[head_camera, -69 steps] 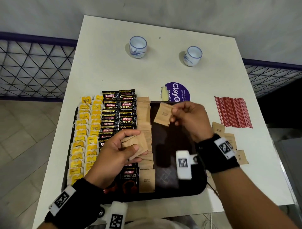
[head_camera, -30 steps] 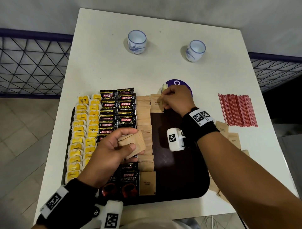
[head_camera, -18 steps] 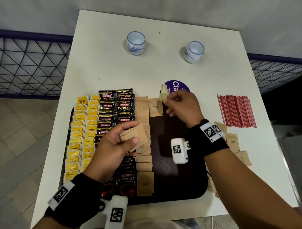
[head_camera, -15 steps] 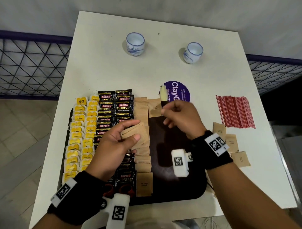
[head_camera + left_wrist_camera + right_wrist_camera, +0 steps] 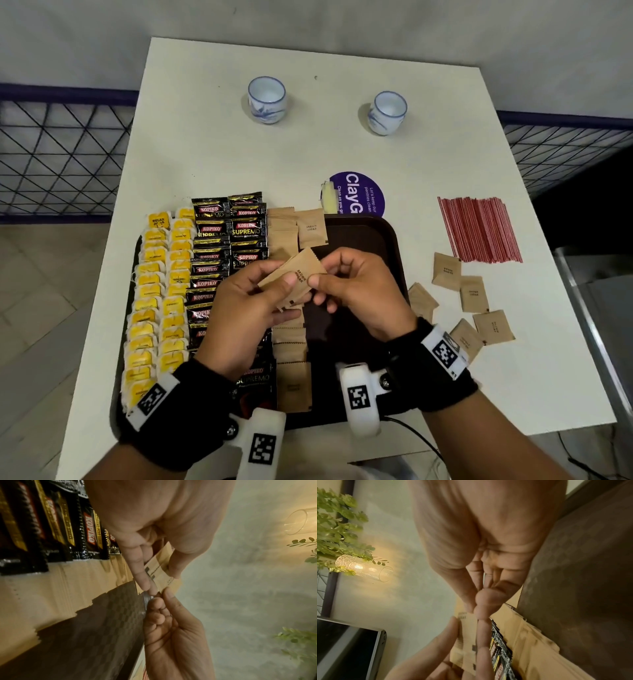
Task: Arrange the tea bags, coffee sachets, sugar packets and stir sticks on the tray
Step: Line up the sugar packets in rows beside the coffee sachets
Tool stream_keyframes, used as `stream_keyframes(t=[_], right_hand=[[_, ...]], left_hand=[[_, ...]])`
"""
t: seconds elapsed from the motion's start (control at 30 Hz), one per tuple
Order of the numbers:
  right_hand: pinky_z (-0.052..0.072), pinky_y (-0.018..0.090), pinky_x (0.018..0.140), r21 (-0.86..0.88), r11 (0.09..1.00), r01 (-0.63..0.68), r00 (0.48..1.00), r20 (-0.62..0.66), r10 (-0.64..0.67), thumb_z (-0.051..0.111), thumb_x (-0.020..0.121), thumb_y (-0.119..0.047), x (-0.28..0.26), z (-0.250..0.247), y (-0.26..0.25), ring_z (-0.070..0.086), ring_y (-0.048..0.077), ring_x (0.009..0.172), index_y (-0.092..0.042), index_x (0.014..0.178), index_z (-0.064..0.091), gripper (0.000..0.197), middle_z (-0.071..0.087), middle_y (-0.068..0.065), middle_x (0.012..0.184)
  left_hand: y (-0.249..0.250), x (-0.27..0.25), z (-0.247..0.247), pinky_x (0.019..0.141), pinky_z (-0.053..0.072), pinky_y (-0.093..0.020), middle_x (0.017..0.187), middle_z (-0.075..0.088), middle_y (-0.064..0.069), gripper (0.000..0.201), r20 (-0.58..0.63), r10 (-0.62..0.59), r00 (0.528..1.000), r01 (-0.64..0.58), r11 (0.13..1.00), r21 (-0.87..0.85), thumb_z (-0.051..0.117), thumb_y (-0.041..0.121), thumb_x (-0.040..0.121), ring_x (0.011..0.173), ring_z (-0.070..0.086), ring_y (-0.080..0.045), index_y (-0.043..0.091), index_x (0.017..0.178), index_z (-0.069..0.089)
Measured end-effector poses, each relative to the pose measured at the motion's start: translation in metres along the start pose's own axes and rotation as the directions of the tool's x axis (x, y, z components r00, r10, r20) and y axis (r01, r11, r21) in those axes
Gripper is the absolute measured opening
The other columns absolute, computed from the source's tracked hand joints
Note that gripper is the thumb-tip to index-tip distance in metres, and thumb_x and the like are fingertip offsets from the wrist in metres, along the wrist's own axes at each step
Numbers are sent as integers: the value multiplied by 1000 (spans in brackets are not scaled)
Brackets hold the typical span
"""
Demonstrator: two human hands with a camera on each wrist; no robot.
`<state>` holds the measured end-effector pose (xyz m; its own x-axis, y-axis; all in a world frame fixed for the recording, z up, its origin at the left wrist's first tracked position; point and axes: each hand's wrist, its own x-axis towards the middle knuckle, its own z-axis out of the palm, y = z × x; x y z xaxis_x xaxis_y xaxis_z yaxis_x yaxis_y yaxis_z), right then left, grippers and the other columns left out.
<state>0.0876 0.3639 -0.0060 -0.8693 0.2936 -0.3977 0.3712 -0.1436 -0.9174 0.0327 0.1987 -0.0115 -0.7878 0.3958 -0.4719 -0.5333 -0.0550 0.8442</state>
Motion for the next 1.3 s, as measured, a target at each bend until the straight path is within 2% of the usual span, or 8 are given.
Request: stream_keyframes(t=[0.2,0.33,0.43,0.67,0.83,1.07,1.17,1.3], right_hand=[[43,25,43,26,1000,-9,997,-71,11,71,87,2,4,-4,0,66,21,59,2,92,63,9,69,28,84],[42,24,42,43,999,18,990,-141,-12,66,90,3,14,-20,-10,64,21,55,-4,90,62,8,70,19,78],[43,22,43,-188,981,37,978,-194,-74,64,91,4,34,-43,-22,62,16,52,-6,88,63,11,68,13,71],[48,22,50,-615,766,-187,977,-35,210,62,87,4,79,-45,-25,62,12,55,-4,89,70,12,69,12,72],[51,21,52,-668,729,-147,987,-50,153,70,85,-4,89,-37,-20,66,13,61,-8,86,72,5,74,11,78],[49,16,49,-646,754,-119,992,-111,62,69,83,-2,90,-29,-16,64,3,55,-7,83,71,5,69,-11,59],[54,19,51,-623,774,-117,991,-129,46,67,84,-2,92,-26,-14,67,8,57,-5,85,70,4,71,-6,63],[62,35,59,-618,779,-101,990,-143,15,65,85,-5,96,-24,-11,73,27,64,-8,82,68,6,74,5,69]], left_hand=[[-7,-4,-10,75,63,-39,105,77,-11,20,46,-40,998,37,997,63,62,2,96,95,76,-29,13,111,70],[-10,-6,-18,73,63,-35,108,76,-13,22,16,-58,998,57,997,50,60,2,97,99,75,-31,13,112,71],[-9,-8,-26,70,63,-32,109,75,-15,22,-3,-73,997,73,997,24,60,1,96,99,75,-32,12,112,71],[-9,-12,-37,74,63,-35,111,74,-16,22,10,-65,998,64,997,42,60,4,97,100,75,-31,11,115,70],[-6,-13,-42,76,64,-37,109,75,-14,22,4,-53,999,53,998,30,60,3,96,98,76,-31,11,114,70],[-3,-11,-43,78,63,-38,107,76,-11,23,6,-59,998,59,998,30,59,1,97,99,75,-30,13,113,71],[-3,-10,-41,76,64,-36,107,77,-11,24,9,-62,998,61,998,32,59,1,97,98,76,-30,12,113,71],[-2,-8,-39,76,64,-36,106,77,-11,24,13,-64,998,64,997,35,58,0,97,97,76,-30,12,114,70]])
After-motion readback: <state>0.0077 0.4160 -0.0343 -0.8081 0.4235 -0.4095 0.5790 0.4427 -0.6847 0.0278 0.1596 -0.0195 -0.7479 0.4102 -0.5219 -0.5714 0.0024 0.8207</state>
